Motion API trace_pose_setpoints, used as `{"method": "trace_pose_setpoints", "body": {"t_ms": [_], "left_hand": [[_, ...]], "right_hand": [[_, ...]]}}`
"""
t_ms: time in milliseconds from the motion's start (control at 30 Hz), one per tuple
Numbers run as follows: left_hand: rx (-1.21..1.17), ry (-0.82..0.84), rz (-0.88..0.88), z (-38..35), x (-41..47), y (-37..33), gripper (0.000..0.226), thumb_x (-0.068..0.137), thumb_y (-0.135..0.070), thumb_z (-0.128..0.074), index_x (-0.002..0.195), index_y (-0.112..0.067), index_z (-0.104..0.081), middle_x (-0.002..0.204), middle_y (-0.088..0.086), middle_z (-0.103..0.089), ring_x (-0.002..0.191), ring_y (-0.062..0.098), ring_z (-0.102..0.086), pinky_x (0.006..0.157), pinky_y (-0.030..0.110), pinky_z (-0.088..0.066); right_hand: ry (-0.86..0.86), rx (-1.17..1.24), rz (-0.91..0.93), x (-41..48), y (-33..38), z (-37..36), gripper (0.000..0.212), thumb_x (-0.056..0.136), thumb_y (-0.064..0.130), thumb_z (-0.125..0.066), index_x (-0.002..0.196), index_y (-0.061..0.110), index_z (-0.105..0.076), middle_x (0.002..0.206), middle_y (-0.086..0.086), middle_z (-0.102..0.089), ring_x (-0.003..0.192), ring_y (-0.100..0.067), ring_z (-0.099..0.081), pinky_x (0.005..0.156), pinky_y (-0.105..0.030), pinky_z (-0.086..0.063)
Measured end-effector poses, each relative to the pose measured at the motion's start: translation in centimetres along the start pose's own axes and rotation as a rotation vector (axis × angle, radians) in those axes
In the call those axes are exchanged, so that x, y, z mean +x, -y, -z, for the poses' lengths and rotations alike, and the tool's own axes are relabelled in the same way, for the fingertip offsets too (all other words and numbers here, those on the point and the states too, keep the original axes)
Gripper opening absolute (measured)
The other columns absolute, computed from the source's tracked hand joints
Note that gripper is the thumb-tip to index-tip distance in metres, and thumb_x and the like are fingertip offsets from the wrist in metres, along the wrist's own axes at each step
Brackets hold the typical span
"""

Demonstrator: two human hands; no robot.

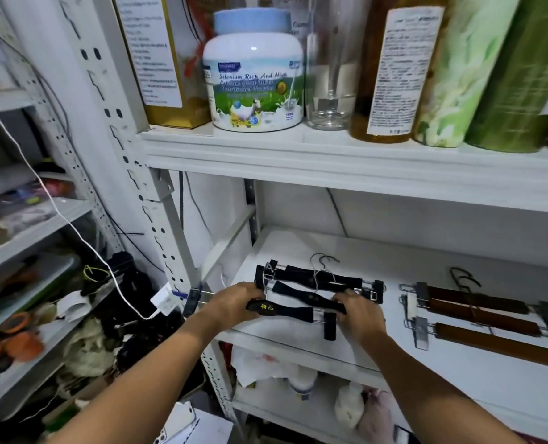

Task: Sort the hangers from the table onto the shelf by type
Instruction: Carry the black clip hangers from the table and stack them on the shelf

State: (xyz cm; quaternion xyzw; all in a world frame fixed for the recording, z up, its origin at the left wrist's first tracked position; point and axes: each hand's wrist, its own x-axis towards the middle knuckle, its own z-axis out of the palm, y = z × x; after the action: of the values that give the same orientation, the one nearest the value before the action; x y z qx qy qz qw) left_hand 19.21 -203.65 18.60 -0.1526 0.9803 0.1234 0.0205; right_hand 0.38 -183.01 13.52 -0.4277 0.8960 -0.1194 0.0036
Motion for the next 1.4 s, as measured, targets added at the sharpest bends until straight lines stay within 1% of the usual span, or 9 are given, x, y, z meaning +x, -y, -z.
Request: {"method": "trace_pose_setpoints", "body": {"t_ms": [100, 233, 333, 567, 767, 833, 1033, 1200, 1400], "left_hand": [[0.021, 0.024, 0.004, -0.5, 0.4, 0.2, 0.039, 0.087, -0.024, -0.065, 0.125, -0.017, -0.057, 0.118, 0.001, -0.057, 0.115, 0.017, -0.05, 0.093, 0.032, -0.045], [0.028, 0.029, 0.006, -1.0, 0.5, 0.0, 0.039, 0.086, -0.024, -0.065, 0.124, -0.018, -0.058, 0.118, 0.001, -0.058, 0.115, 0.017, -0.051, 0.094, 0.033, -0.045], [0.017, 0.019, -0.001, -1.3, 0.5, -0.5, 0.035, 0.086, -0.023, -0.065, 0.12, -0.019, -0.059, 0.115, 0.001, -0.059, 0.112, 0.017, -0.052, 0.091, 0.032, -0.045], [0.021, -0.009, -0.032, -1.0, 0.9, -2.1, 0.032, 0.087, -0.019, -0.064, 0.118, -0.016, -0.061, 0.115, 0.002, -0.059, 0.111, 0.018, -0.052, 0.085, 0.026, -0.04], [0.017, -0.026, -0.067, -0.6, 1.9, -3.1, 0.035, 0.087, -0.02, -0.064, 0.121, -0.015, -0.06, 0.117, 0.003, -0.059, 0.113, 0.017, -0.052, 0.086, 0.02, -0.037], [0.019, -0.025, -0.093, -0.4, 2.3, -3.7, 0.035, 0.087, -0.02, -0.064, 0.121, -0.013, -0.06, 0.119, 0.003, -0.059, 0.113, 0.018, -0.052, 0.089, 0.022, -0.038], [-0.013, -0.019, -0.171, -0.5, 3.7, -5.5, 0.029, 0.084, -0.017, -0.067, 0.113, -0.011, -0.064, 0.108, 0.007, -0.06, 0.104, 0.022, -0.055, 0.081, 0.024, -0.037], [-0.039, 0.013, -0.181, -1.2, 5.0, -6.0, 0.038, 0.084, -0.016, -0.067, 0.121, -0.011, -0.06, 0.116, 0.008, -0.058, 0.111, 0.022, -0.052, 0.095, 0.031, -0.041], [-0.09, 0.031, -0.2, -3.1, 6.3, -5.0, 0.034, 0.084, -0.013, -0.066, 0.118, -0.008, -0.062, 0.115, 0.011, -0.056, 0.109, 0.024, -0.052, 0.089, 0.025, -0.038]], "right_hand": [[0.038, 0.051, 0.021, 1.3, -1.1, -0.8, 0.029, 0.091, 0.047, -0.053, 0.113, 0.029, -0.059, 0.11, 0.007, -0.058, 0.097, -0.015, -0.062, 0.077, -0.031, -0.051], [0.035, 0.053, 0.03, 2.2, -1.8, -1.6, 0.033, 0.092, 0.047, -0.053, 0.117, 0.026, -0.06, 0.115, 0.006, -0.056, 0.106, -0.015, -0.056, 0.083, -0.03, -0.048], [0.032, -0.085, 0.077, 2.4, -1.8, -2.0, 0.036, 0.094, 0.047, -0.048, 0.122, 0.027, -0.06, 0.12, 0.005, -0.055, 0.114, -0.016, -0.046, 0.095, -0.031, -0.036], [0.017, -0.114, 0.143, 2.2, -2.0, -1.1, 0.037, 0.093, 0.052, -0.046, 0.122, 0.032, -0.057, 0.119, 0.006, -0.053, 0.115, -0.016, -0.044, 0.098, -0.031, -0.027], [-0.101, 0.117, 0.131, 2.8, -0.9, 2.0, 0.034, 0.098, 0.04, -0.044, 0.121, 0.02, -0.06, 0.115, 0.001, -0.064, 0.104, -0.019, -0.06, 0.093, -0.031, -0.038], [-0.112, 0.204, 0.132, 3.1, 0.1, 3.6, 0.034, 0.098, 0.04, -0.046, 0.12, 0.019, -0.06, 0.111, -0.002, -0.068, 0.099, -0.022, -0.064, 0.087, -0.031, -0.043], [-0.115, 0.307, 0.096, 3.2, 3.2, 6.5, 0.036, 0.096, 0.042, -0.048, 0.125, 0.021, -0.057, 0.104, -0.002, -0.068, 0.099, -0.023, -0.062, 0.074, -0.028, -0.041], [-0.073, 0.261, 0.031, 1.0, 3.1, 5.2, 0.047, 0.096, 0.043, -0.049, 0.138, 0.021, -0.045, 0.124, -0.004, -0.061, 0.112, -0.026, -0.059, 0.086, -0.034, -0.045], [-0.047, 0.161, 0.023, -1.0, 2.0, 2.1, 0.057, 0.095, 0.039, -0.051, 0.146, 0.023, -0.031, 0.141, -0.003, -0.04, 0.125, -0.023, -0.045, 0.1, -0.035, -0.041]]}}
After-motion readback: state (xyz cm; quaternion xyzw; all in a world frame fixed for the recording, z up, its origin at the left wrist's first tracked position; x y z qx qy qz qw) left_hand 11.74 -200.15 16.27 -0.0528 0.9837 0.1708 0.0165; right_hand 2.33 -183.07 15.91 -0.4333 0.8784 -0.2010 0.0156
